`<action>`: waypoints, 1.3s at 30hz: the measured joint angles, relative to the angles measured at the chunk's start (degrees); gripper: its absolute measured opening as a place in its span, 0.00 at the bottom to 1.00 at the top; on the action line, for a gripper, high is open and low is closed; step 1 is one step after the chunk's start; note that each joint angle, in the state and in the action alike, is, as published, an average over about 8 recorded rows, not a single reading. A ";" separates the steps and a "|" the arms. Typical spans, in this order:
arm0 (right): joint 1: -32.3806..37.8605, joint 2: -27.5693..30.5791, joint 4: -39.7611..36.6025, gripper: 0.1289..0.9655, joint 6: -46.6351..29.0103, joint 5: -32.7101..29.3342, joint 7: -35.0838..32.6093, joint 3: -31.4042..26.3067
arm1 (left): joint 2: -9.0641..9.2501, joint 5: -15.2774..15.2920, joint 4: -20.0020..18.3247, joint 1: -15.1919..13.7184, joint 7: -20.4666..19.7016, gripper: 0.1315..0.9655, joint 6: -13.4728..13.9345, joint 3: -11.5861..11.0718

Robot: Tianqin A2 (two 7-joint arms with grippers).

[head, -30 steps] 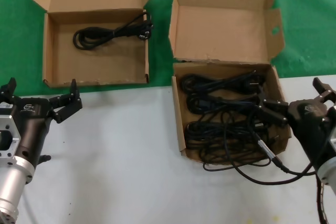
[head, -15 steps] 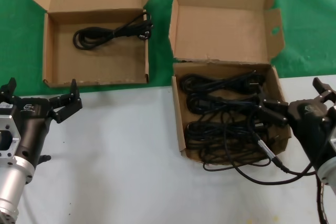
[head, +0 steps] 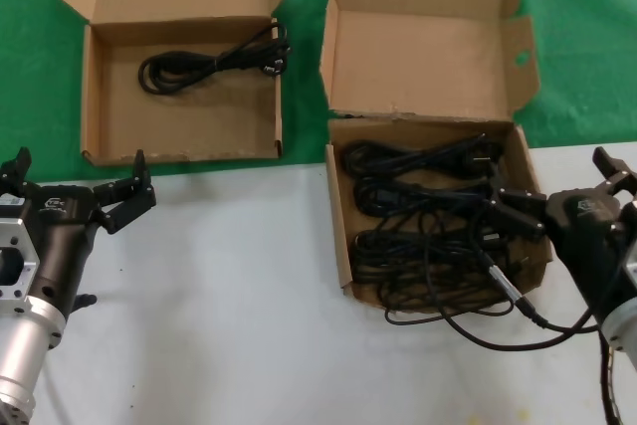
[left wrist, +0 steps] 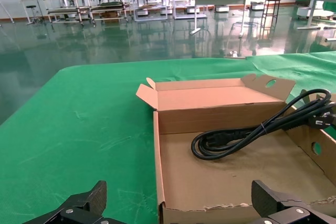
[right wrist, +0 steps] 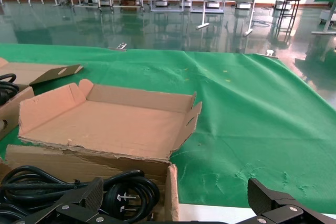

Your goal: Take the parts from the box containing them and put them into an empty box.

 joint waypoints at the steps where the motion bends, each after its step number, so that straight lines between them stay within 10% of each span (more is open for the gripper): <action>1: 0.00 0.00 0.00 1.00 0.00 0.00 0.00 0.00 | 0.00 0.00 0.00 0.00 0.00 1.00 0.00 0.00; 39: 0.00 0.00 0.00 1.00 0.00 0.00 0.00 0.00 | 0.00 0.00 0.00 0.00 0.00 1.00 0.00 0.00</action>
